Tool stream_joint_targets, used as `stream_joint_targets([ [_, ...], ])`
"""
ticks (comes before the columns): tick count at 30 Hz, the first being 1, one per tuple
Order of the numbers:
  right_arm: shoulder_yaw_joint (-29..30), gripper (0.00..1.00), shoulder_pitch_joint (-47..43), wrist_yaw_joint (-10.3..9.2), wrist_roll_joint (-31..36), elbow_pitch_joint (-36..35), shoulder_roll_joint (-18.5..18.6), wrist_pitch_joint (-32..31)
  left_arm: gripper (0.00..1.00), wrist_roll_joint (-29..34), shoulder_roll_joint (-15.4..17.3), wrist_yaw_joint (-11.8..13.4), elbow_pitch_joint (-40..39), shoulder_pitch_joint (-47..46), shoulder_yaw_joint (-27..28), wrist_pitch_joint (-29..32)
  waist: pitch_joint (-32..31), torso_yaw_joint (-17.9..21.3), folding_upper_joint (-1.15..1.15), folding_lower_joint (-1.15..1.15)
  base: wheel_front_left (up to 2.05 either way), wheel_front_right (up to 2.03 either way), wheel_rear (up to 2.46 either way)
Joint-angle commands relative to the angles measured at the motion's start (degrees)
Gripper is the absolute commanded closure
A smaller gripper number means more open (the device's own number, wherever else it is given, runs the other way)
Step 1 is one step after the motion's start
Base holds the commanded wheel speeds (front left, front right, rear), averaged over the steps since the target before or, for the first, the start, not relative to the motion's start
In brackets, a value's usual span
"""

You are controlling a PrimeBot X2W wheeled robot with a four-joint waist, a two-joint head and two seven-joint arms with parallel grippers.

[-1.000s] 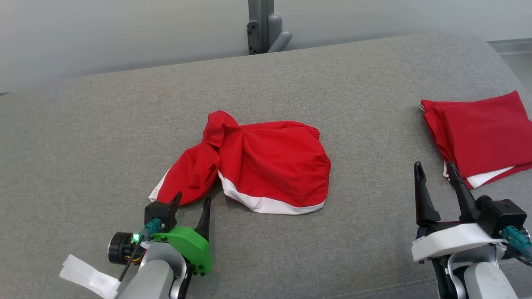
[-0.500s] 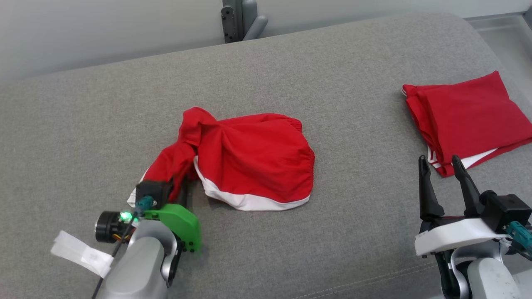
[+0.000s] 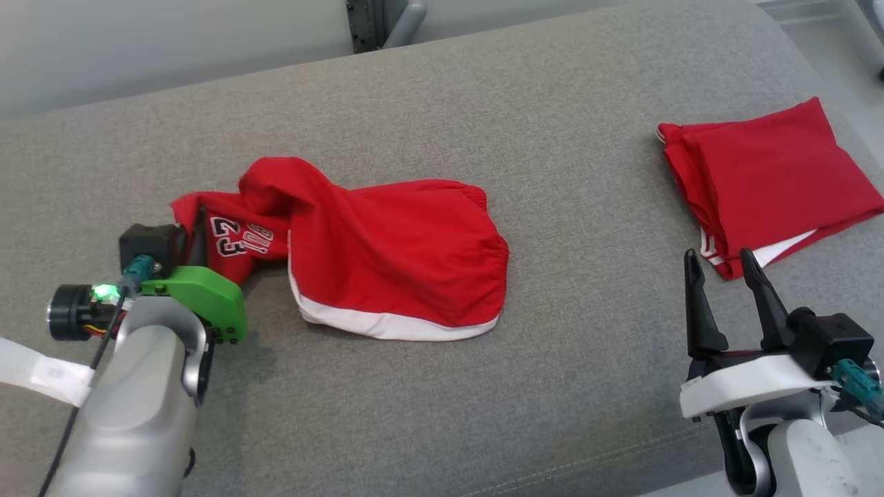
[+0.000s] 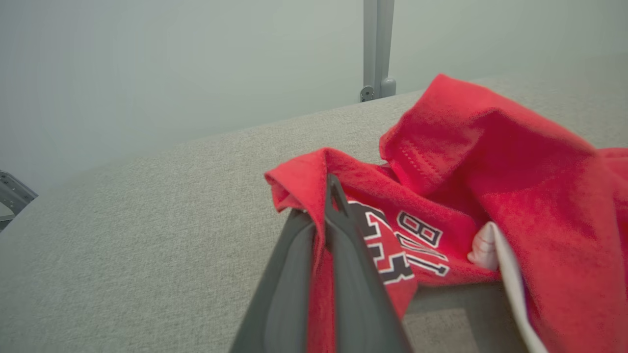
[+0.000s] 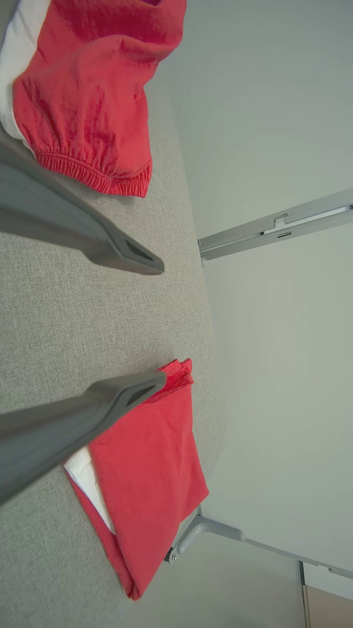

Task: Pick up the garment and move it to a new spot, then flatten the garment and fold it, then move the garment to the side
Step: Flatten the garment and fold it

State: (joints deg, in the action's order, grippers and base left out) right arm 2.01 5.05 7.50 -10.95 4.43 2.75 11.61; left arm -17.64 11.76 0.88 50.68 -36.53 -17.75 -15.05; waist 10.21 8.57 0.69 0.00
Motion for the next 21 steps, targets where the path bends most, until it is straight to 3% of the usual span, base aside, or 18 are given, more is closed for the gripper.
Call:
stream_joint_targets([
  [1,-0.2,0.00,0.7,-0.03,0.1,-0.1,0.1,0.0,1.00,0.4,1.2,0.5,1.2,-1.7,0.6,-0.1,1.3,1.3,-0.69,0.00,0.00,0.00,0.00],
  [2,-0.3,0.00,0.9,-0.03,0.1,-0.2,0.2,0.0,0.00,1.0,1.9,1.1,3.3,-3.1,0.9,-0.1,1.9,2.0,-0.69,0.00,0.00,0.00,0.00],
  [12,0.7,0.00,0.0,-0.03,0.1,0.5,0.1,0.7,0.00,1.3,1.4,1.5,2.8,-1.7,3.4,-0.1,1.9,1.8,-0.69,0.00,0.00,0.00,0.00],
  [21,0.4,0.00,-1.2,-0.04,-0.3,1.4,0.2,0.6,0.00,2.7,-3.6,-0.2,-7.6,9.4,4.7,-0.1,-2.0,-2.5,-0.69,0.00,0.00,0.00,0.00],
])
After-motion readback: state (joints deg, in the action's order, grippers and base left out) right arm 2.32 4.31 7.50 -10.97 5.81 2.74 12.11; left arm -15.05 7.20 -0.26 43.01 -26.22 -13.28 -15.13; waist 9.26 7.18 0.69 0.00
